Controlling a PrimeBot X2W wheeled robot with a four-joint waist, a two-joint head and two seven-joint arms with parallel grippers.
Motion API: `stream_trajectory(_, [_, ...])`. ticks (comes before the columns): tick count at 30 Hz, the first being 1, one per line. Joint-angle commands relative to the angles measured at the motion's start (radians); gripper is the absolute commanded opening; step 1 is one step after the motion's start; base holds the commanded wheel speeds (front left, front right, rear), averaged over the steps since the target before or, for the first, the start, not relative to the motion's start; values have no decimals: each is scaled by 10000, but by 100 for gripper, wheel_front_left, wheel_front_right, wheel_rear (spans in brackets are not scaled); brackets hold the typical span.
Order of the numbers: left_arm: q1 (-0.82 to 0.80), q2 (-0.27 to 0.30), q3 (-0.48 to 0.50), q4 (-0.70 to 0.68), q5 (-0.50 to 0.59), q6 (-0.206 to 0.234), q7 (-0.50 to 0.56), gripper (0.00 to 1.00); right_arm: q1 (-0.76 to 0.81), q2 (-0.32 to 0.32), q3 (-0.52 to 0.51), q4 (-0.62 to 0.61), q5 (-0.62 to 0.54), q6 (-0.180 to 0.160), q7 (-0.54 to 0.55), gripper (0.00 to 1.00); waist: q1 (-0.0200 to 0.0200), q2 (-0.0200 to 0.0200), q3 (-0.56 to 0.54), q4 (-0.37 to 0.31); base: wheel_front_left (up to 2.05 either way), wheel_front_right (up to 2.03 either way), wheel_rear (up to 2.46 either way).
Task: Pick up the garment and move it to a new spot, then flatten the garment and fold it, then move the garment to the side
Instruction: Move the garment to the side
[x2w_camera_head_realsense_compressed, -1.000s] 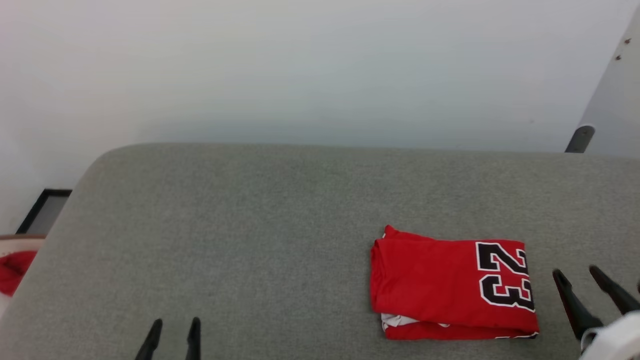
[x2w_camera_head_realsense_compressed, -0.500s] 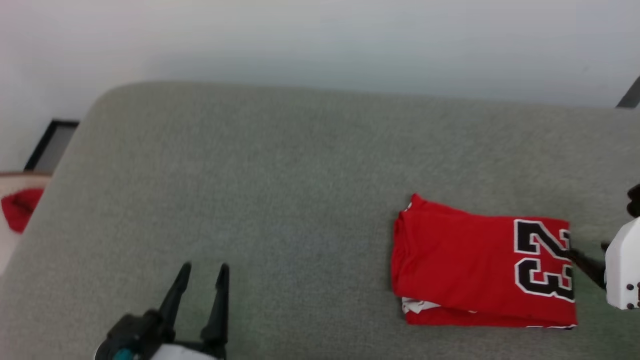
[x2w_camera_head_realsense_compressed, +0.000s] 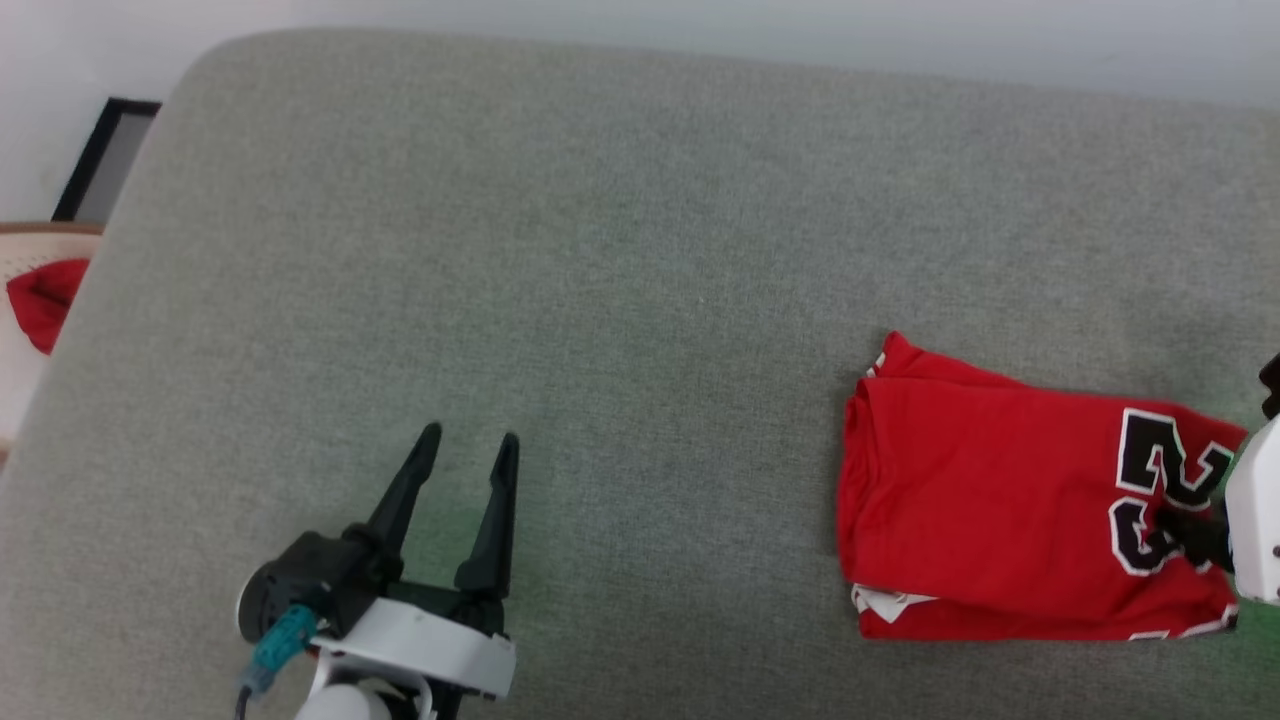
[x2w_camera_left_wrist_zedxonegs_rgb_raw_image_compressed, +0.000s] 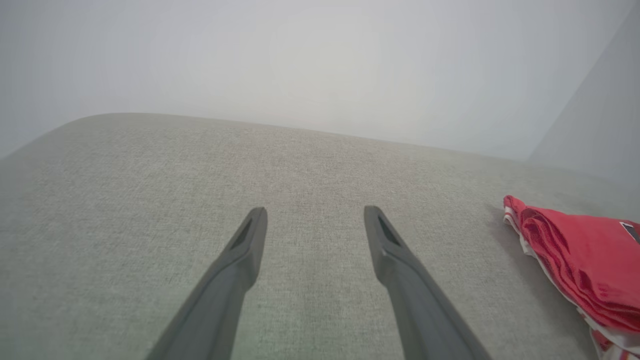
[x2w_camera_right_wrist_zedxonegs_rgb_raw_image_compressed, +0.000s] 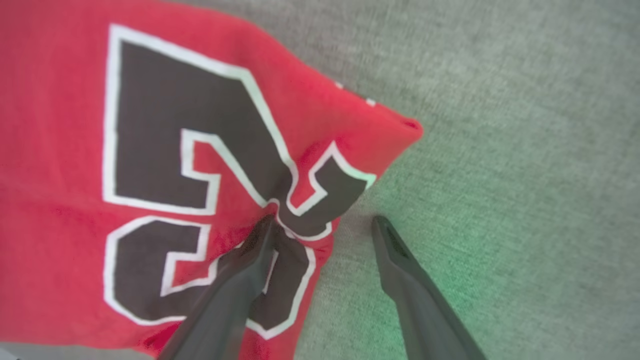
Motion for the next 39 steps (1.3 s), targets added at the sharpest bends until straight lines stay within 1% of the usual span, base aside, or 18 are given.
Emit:
stream_trajectory(1, [-195, 60, -89, -35, 12, -41, -11, 100, 199, 679, 326, 284, 48, 1, -242, 0, 0, 0, 263, 71, 0, 0, 0])
stream_trajectory(3, [-284, 167, -162, -16, -6, -35, -11, 100, 193, 863, 190, 278, 135, 3, -497, 0, 0, 0, 274, -46, 0, 0, 0])
stream_trajectory(5, [-368, 228, -84, -91, -67, -36, -11, 100, 161, 875, -62, 200, 207, 3, -776, 0, 0, 0, 271, -240, 0, 0, 0])
stream_trajectory(8, [-480, 372, 34, -254, -120, -37, -11, 100, -38, 717, -526, 4, 305, -8, -1305, 0, 0, 0, 327, -695, 0, 0, 0])
stream_trajectory(11, [-604, 564, 11, -420, -28, -37, -11, 100, -181, 373, -1169, -177, 368, -19, -1755, 0, 0, 0, 473, -1227, 0, 0, 0])
stream_trajectory(16, [-1067, 936, -176, -608, 85, -36, -11, 100, -134, 136, -2129, -324, 471, -5, -2537, 0, 0, 0, 873, -2185, 0, 0, 0])
stream_trajectory(20, [-1693, 1286, -413, -764, 218, -36, -12, 100, -120, -160, -2921, -118, 352, -7, -3200, 0, 0, 0, 1342, -2908, 0, 0, 0])
stream_trajectory(24, [-2492, 1687, -769, -832, 333, -36, -10, 100, -386, -266, -3509, 381, -15, -5, -3878, 0, 0, 0, 1864, -3442, 0, 0, 0])
stream_trajectory(30, [-3893, 2169, -1256, -916, 486, -37, -10, 100, -1003, -387, -4177, 1274, -853, -5, -5016, 0, 0, 0, 2644, -3764, 0, 0, 0])
stream_trajectory(36, [-4838, 2492, -1514, -880, 473, -37, -10, 100, -2070, -618, -4466, 2147, -1589, -5, -5981, 0, 0, 0, 3280, -3815, 0, 0, 0])
stream_trajectory(39, [-5294, 2703, -1624, -910, 518, -37, -10, 100, -2833, -891, -4556, 2787, -2354, -7, -6623, 0, 0, 0, 3610, -3773, 0, 0, 0])
